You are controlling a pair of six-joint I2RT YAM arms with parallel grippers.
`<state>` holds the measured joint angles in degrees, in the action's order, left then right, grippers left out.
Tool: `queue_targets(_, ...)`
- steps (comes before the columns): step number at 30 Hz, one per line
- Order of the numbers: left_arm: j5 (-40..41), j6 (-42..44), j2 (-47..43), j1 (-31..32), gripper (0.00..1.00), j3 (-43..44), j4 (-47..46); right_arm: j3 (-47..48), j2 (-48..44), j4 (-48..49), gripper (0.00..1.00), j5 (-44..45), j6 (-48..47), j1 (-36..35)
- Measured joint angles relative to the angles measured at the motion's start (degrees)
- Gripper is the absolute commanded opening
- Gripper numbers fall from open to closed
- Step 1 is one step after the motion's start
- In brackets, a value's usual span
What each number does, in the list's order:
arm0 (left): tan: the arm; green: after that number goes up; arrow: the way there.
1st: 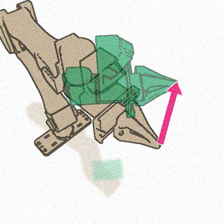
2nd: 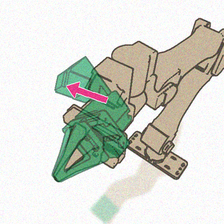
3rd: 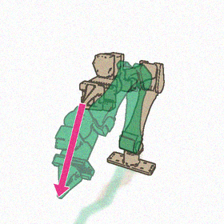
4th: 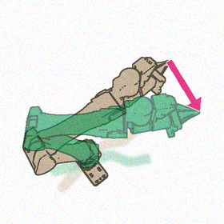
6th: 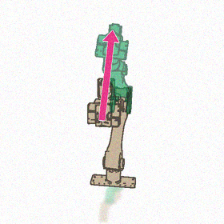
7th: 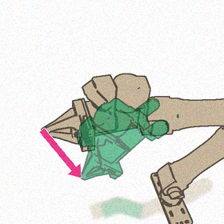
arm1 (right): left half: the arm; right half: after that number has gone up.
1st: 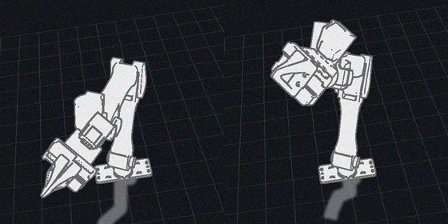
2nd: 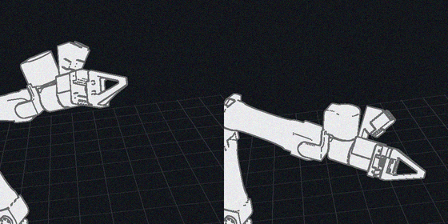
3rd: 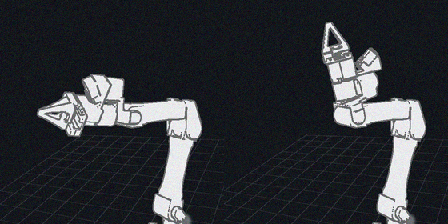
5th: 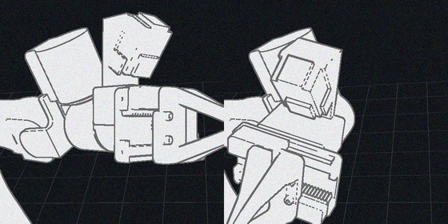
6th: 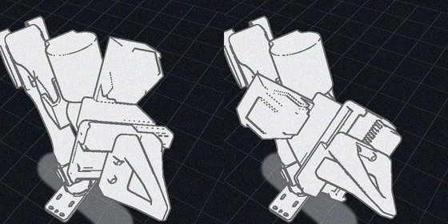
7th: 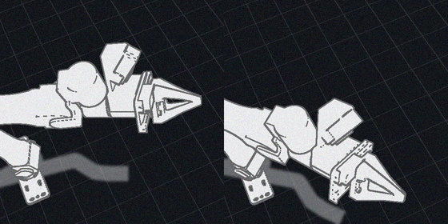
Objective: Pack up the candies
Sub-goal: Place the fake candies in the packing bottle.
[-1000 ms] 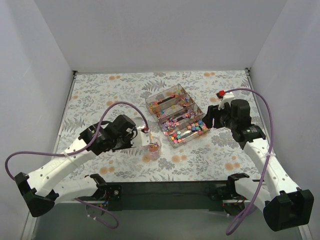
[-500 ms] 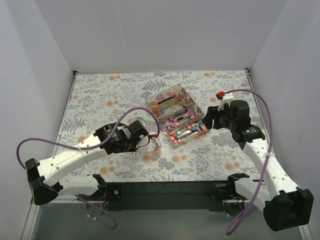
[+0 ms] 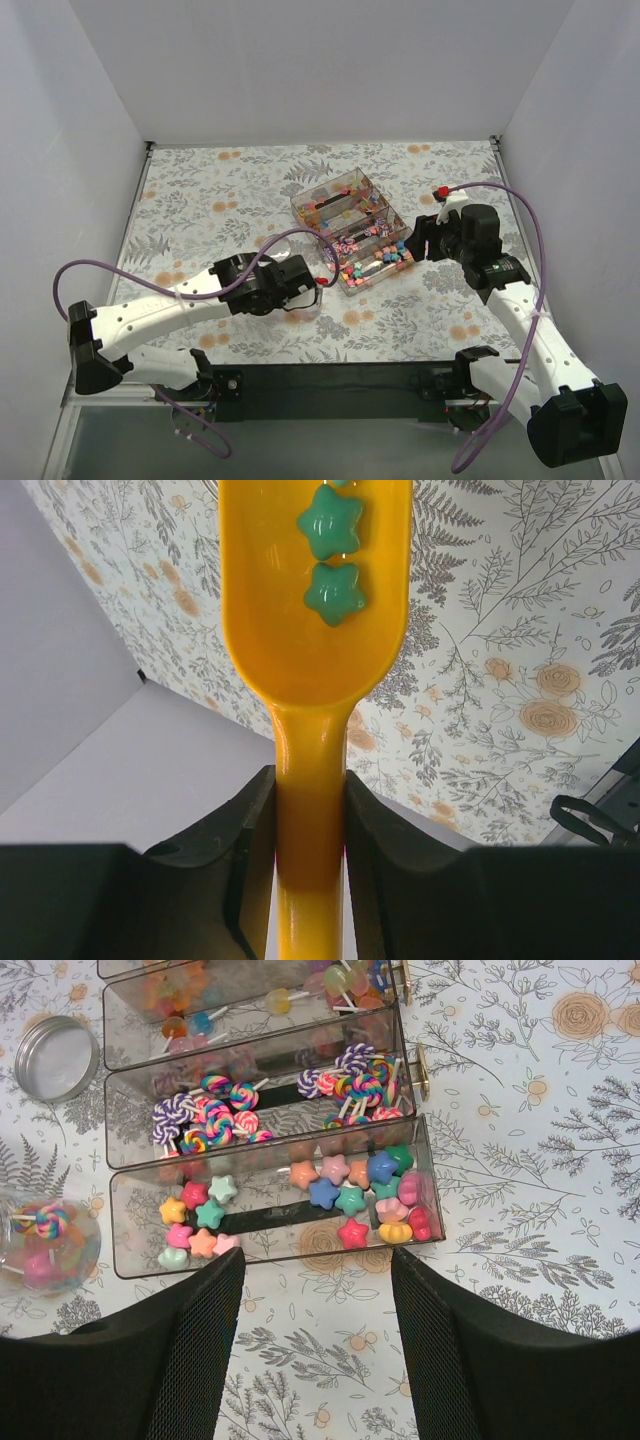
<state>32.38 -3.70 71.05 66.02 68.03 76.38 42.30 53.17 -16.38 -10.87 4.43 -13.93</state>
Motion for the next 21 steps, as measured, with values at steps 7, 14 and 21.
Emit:
queue_targets(7,2.3,-0.5,2.1,1.4,0.00,0.0,0.2,0.0,0.0,0.2,0.67,0.0,0.1,0.0)
queue_targets(14,4.2,-1.5,3.5,2.9,0.00,0.0,0.1,-0.1,-0.1,0.2,0.67,0.0,0.1,0.0)
queue_targets(21,5.8,-2.3,5.9,4.4,0.00,0.4,0.1,-0.1,-0.3,0.2,0.67,0.0,0.1,0.0)
